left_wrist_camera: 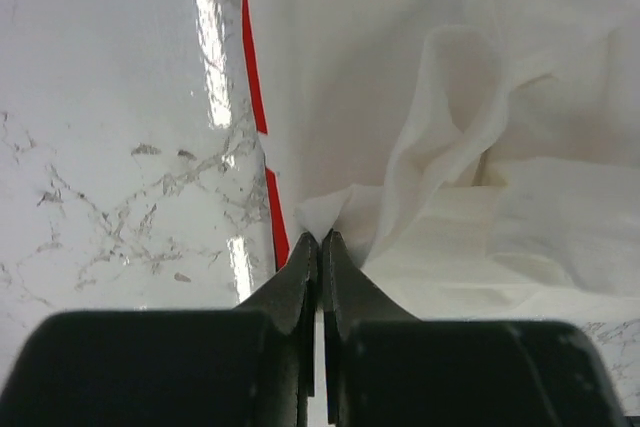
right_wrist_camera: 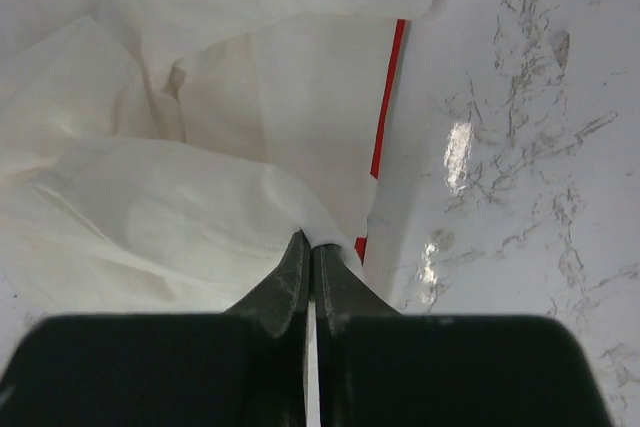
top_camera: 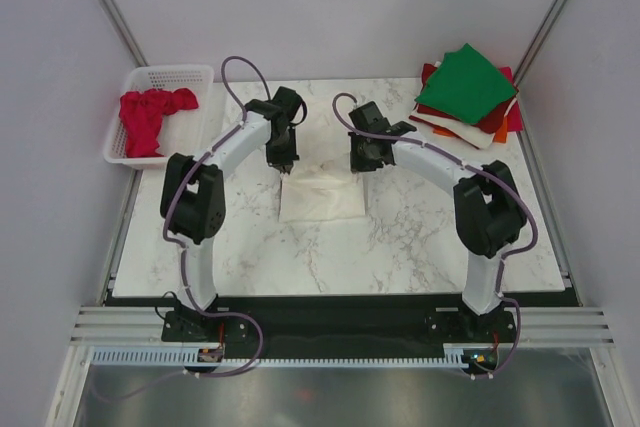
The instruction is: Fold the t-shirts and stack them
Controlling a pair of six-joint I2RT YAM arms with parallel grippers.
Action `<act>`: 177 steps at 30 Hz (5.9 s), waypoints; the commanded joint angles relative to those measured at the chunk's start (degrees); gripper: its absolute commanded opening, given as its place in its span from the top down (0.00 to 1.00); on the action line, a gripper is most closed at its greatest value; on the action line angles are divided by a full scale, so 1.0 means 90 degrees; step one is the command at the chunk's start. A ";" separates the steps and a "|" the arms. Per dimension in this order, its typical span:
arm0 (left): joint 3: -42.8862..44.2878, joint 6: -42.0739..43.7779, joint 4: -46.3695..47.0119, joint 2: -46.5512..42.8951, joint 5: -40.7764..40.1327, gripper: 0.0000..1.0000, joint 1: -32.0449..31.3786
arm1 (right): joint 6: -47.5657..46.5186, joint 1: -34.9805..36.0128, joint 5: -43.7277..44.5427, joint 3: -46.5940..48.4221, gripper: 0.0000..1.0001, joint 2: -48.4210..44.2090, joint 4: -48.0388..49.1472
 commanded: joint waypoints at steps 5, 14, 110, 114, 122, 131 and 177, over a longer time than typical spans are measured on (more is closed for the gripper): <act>0.2369 0.0747 -0.0749 0.2010 0.0728 0.91 0.0494 | 0.0054 -0.0519 -0.0021 0.1150 0.57 0.1199 0.0060; 0.4210 0.0572 -0.1708 0.2307 0.0224 0.54 0.0817 | -0.0540 -0.1203 -0.0206 0.2510 0.17 0.1387 -0.0311; -0.5293 -0.1001 0.3976 -0.2225 -0.0190 0.98 -0.0198 | 0.0475 -0.0774 -0.4006 -0.4492 1.00 -0.0430 0.4368; -0.5956 -0.1177 0.3849 -0.3540 -0.0034 0.98 -0.0374 | 0.0104 -0.0783 -0.3674 -0.4756 1.00 -0.1462 0.3530; -0.6534 -0.1177 0.3849 -0.5818 -0.0034 0.98 -0.1262 | 0.0717 -0.0015 -0.3479 -0.5703 1.00 -0.4110 0.2211; -0.4310 -0.2184 0.0002 -0.6817 -0.0150 0.98 -0.1790 | 0.0914 0.0496 -0.1695 -0.3941 1.00 -0.5715 -0.0113; 0.1720 0.0484 0.0020 -0.0233 0.1277 0.54 0.0818 | 0.0463 -0.0942 -0.3036 -0.0269 0.25 -0.0811 0.1464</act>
